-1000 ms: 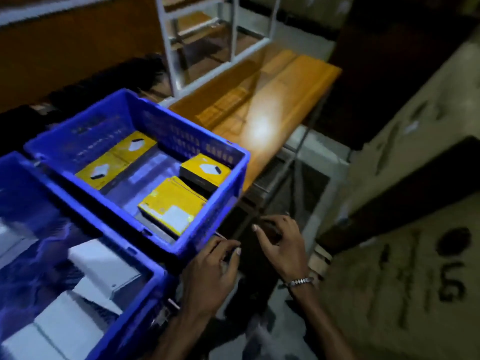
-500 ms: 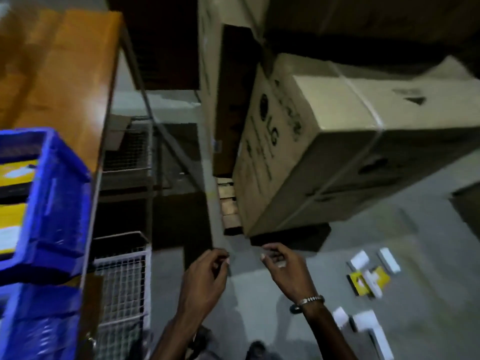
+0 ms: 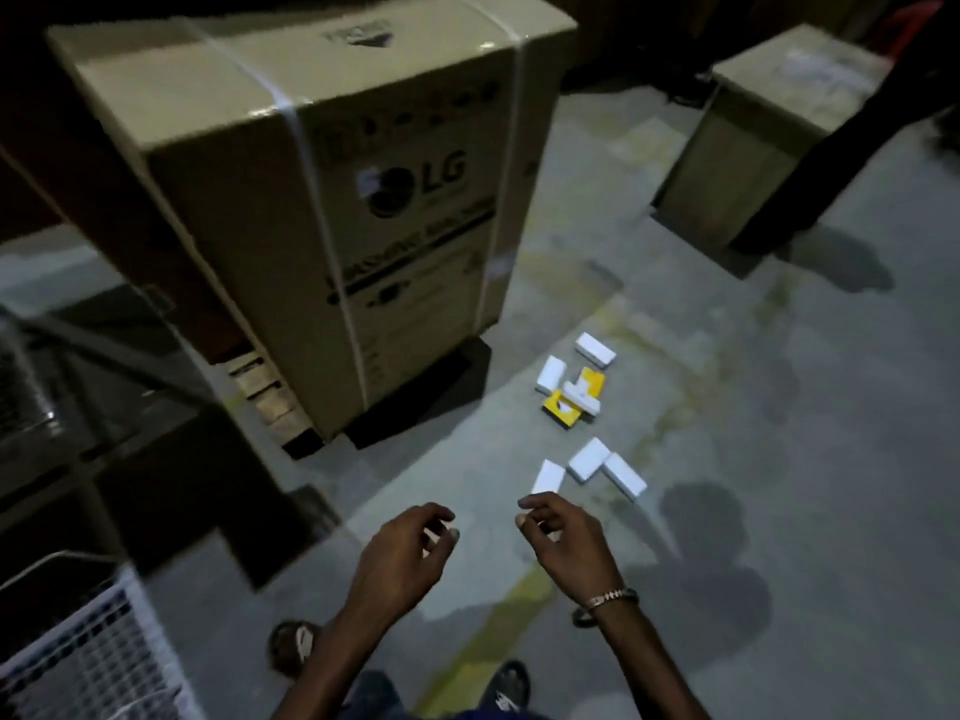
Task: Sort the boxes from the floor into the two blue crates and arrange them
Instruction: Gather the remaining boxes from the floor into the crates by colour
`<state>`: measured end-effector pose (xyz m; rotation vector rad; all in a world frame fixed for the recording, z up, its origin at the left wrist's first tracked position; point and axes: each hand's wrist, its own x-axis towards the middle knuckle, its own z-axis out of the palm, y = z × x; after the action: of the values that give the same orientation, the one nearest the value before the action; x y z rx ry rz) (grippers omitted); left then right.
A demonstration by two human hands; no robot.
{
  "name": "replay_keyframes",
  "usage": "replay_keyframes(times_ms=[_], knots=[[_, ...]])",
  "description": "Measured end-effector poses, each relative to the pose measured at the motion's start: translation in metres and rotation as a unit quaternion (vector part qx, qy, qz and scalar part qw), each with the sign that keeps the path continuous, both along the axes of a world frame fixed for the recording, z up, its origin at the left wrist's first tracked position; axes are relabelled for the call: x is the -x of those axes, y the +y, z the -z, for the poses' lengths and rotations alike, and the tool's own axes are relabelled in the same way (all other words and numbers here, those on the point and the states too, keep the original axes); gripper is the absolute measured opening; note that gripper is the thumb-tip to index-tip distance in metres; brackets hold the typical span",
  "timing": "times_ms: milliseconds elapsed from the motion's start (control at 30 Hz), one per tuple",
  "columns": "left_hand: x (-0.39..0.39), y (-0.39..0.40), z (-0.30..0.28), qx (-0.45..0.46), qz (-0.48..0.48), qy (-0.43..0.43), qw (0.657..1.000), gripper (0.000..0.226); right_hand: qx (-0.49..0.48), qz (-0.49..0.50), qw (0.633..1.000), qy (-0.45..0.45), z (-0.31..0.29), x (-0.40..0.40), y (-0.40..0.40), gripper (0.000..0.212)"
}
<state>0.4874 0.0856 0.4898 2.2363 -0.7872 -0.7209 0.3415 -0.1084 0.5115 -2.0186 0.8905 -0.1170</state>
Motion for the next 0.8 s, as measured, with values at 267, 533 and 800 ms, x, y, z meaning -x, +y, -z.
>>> replay_keyframes(times_ms=[267, 533, 800], knots=[[0.121, -0.134, -0.009, -0.013, 0.075, 0.08, 0.994, 0.021, -0.048, 0.092, 0.994, -0.017, 0.003, 0.134, -0.084, 0.01], [0.134, -0.261, 0.028, -0.045, 0.104, 0.104, 0.988, 0.001, -0.086, 0.176, 0.981, 0.006, 0.048, 0.169, -0.204, 0.01], [0.107, -0.392, 0.2, -0.196, 0.112, 0.087, 0.97, 0.014, -0.118, 0.29, 0.948, 0.061, 0.179, 0.167, -0.366, 0.018]])
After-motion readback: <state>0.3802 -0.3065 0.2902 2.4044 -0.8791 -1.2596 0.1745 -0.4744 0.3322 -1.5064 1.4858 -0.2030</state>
